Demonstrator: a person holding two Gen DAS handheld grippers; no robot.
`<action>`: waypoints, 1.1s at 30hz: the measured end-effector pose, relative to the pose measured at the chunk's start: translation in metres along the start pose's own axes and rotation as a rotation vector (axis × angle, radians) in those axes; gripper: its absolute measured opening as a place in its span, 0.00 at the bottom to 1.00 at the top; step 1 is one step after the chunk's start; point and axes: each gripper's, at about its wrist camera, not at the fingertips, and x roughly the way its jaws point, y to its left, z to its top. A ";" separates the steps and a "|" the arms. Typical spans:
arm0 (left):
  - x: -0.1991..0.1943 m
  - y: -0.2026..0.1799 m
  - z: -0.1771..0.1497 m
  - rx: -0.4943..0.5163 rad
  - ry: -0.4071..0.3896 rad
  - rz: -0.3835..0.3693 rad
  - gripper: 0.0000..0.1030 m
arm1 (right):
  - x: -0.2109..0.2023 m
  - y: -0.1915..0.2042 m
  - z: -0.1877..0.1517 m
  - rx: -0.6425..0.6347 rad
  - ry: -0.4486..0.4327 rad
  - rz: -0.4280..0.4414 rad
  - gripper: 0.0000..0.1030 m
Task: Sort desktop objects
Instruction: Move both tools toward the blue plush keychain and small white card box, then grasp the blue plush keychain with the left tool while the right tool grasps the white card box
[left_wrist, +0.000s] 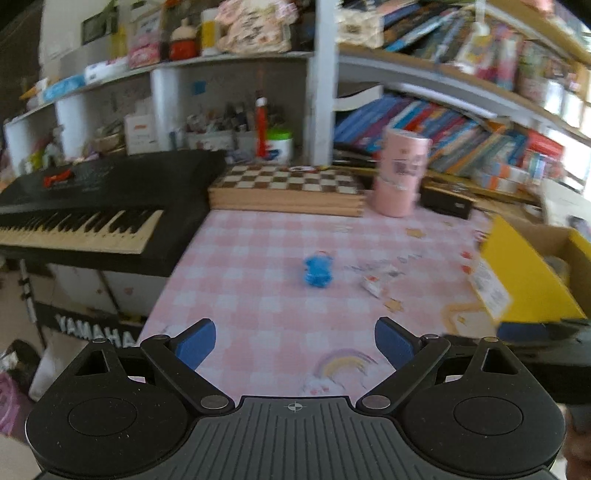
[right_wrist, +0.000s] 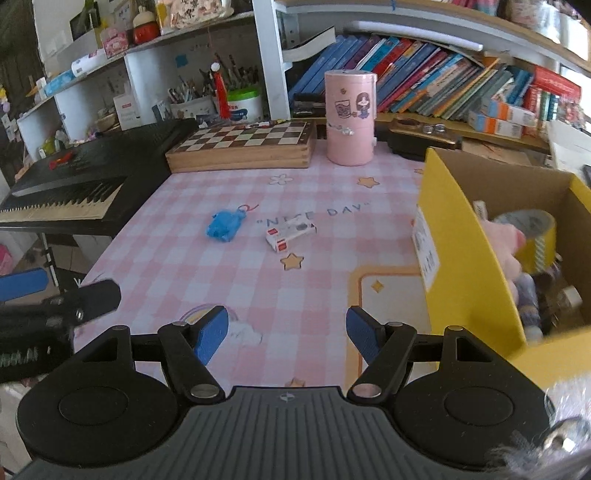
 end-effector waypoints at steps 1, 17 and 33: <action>0.007 0.000 0.004 -0.010 0.005 0.015 0.92 | 0.007 -0.001 0.005 -0.004 0.009 0.005 0.68; 0.105 0.001 0.049 -0.068 0.090 -0.005 0.84 | 0.112 -0.007 0.060 -0.151 0.116 0.032 0.74; 0.196 -0.019 0.055 -0.006 0.272 -0.104 0.47 | 0.178 0.001 0.080 -0.272 0.174 0.057 0.77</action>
